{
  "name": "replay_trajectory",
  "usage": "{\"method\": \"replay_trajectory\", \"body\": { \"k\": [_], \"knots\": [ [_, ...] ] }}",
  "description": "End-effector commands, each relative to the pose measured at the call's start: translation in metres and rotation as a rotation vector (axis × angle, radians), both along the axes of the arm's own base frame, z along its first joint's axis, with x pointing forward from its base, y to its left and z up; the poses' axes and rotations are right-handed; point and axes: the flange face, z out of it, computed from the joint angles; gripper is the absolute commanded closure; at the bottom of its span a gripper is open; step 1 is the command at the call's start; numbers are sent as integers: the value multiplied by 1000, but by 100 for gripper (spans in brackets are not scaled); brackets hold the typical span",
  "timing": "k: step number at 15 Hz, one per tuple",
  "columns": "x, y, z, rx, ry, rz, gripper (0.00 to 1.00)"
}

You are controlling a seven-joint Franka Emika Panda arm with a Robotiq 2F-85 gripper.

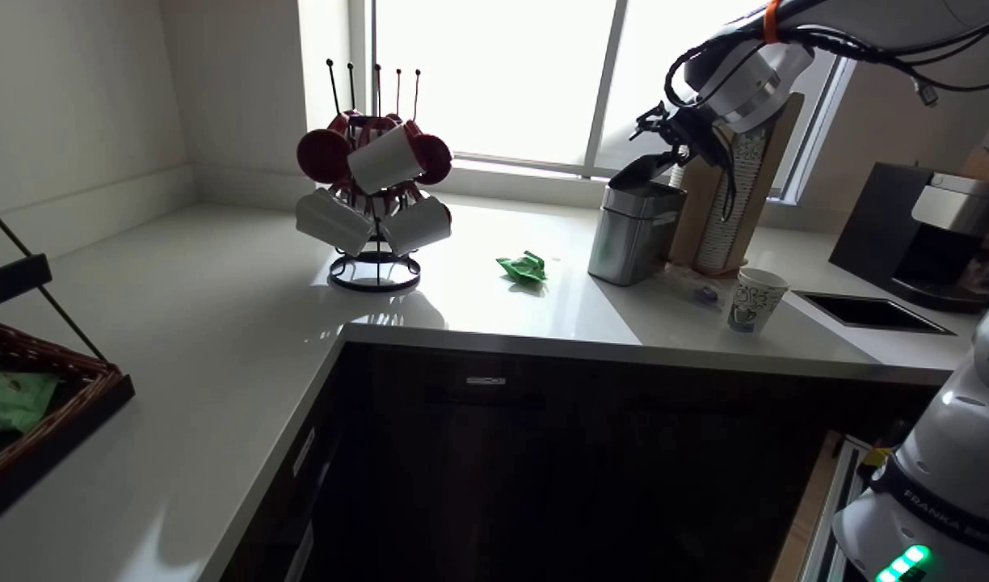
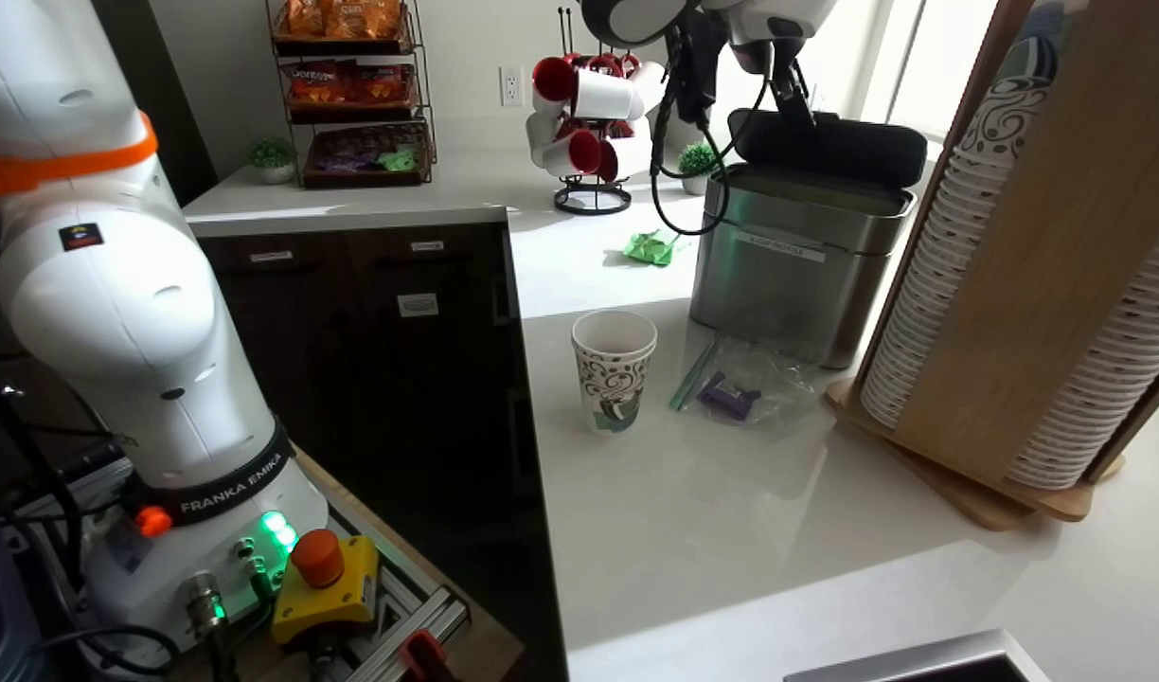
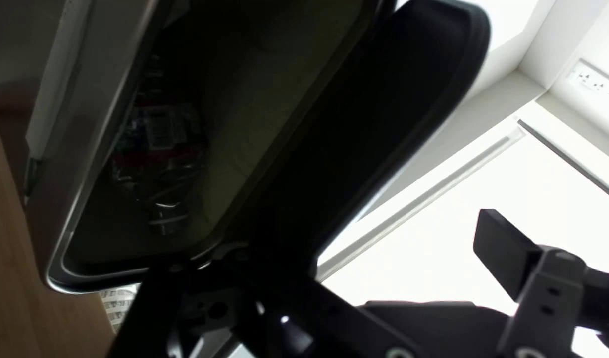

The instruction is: Open the silver bin then pour the packet out of the stacked coffee cups.

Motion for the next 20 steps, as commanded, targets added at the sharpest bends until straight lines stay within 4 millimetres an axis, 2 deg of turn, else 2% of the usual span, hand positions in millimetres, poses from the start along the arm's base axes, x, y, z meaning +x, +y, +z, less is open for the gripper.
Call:
{"method": "replay_trajectory", "body": {
  "k": [1, 14, 20],
  "knots": [
    [14, -1, 1, -8, -30, -16, 0],
    [66, -8, 24, -54, -69, -13, 0],
    [82, -10, 27, -69, -70, -15, 0]
  ]
}}
